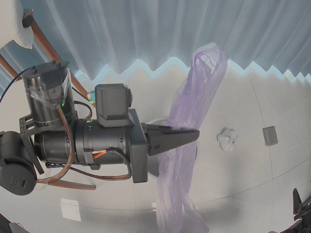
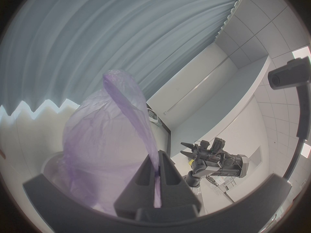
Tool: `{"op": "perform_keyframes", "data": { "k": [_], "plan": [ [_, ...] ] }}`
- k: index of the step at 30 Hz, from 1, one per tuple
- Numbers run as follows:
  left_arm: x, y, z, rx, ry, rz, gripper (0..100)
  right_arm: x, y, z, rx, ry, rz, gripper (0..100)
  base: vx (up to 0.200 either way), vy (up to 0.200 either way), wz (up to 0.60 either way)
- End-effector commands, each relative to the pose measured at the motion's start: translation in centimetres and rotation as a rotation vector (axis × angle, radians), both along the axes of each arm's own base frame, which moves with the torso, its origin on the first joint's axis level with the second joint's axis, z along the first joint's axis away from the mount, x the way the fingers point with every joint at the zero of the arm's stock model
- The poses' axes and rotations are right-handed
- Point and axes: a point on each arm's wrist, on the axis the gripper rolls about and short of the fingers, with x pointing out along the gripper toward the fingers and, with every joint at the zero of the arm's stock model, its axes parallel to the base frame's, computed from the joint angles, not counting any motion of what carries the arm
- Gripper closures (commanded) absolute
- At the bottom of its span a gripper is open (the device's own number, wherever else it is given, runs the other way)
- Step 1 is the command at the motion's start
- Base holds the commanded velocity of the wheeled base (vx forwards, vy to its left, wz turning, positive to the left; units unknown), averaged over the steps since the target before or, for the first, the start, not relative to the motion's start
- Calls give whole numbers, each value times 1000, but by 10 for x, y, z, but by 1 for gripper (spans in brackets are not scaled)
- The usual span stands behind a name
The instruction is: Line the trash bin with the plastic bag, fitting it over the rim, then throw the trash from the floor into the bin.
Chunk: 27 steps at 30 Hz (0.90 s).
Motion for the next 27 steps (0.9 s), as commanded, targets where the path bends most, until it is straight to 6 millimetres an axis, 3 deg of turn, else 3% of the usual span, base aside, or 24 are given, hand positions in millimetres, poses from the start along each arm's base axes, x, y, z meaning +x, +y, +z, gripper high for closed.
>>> {"op": "perform_keyframes", "data": {
  "k": [1,5,12,20,27],
  "plan": [
    [-1,5,-14,36,33,10,100,0,0,-5,2,3,0,0,0,0,0],
    [0,16,-35,96,59,63,100,0,0,-5,2,3,0,0,0,0,0],
    [10,30,-45,134,88,187,100,0,0,-5,2,3,0,0,0,0,0],
    [22,61,-35,112,73,322,100,0,0,-5,0,4,0,0,0,0,0],
    [20,63,-30,73,30,319,100,0,0,-5,0,4,0,0,57,0,0]
  ]
}}
